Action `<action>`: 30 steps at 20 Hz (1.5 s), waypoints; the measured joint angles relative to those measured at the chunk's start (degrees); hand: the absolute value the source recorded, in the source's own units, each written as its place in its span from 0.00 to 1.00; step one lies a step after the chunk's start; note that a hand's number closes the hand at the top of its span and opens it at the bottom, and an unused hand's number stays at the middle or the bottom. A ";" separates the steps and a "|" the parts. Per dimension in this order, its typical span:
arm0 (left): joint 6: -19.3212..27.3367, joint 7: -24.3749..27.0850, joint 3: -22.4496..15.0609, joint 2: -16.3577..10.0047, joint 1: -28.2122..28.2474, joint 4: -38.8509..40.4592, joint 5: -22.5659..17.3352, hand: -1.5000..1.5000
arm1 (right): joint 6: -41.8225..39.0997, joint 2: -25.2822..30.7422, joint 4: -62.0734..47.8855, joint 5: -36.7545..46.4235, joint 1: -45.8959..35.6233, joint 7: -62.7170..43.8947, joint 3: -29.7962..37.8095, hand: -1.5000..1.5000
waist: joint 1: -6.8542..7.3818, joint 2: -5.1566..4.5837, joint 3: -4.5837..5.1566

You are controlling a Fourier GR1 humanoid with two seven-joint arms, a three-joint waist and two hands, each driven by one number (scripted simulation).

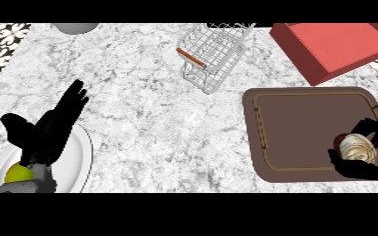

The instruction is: Pick the cupcake from the tray and place it in the tiered basket

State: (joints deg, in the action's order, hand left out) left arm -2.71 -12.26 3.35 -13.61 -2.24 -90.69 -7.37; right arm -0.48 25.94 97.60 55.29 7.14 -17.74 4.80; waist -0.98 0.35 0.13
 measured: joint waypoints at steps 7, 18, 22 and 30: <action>-0.10 -0.83 0.26 0.00 0.21 -1.20 -0.28 0.50 | 5.56 -6.40 15.65 -6.96 -2.26 -0.45 1.90 1.00 | 0.06 0.08 -0.09; -0.54 -0.53 0.12 1.02 -2.12 0.54 0.79 0.50 | -10.51 -7.79 28.52 -9.81 -20.87 -20.00 -4.35 1.00 | 1.26 -0.30 -0.06; -0.60 -0.79 -0.44 1.43 -1.97 0.46 1.50 0.50 | -13.37 -10.52 23.25 -7.25 -33.30 -27.08 -8.91 1.00 | 1.74 -0.36 -0.04; -1.70 -1.05 0.43 1.26 -1.87 0.21 1.08 0.50 | -10.92 -17.91 5.05 -2.88 -51.76 -31.95 -11.12 1.00 | 1.86 -0.42 -0.08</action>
State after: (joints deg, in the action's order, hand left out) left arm -4.42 -13.30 3.79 -12.34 -4.11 -90.47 -6.29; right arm -11.39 8.04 102.65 52.41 -44.62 -49.69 -6.32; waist 0.88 -0.07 0.05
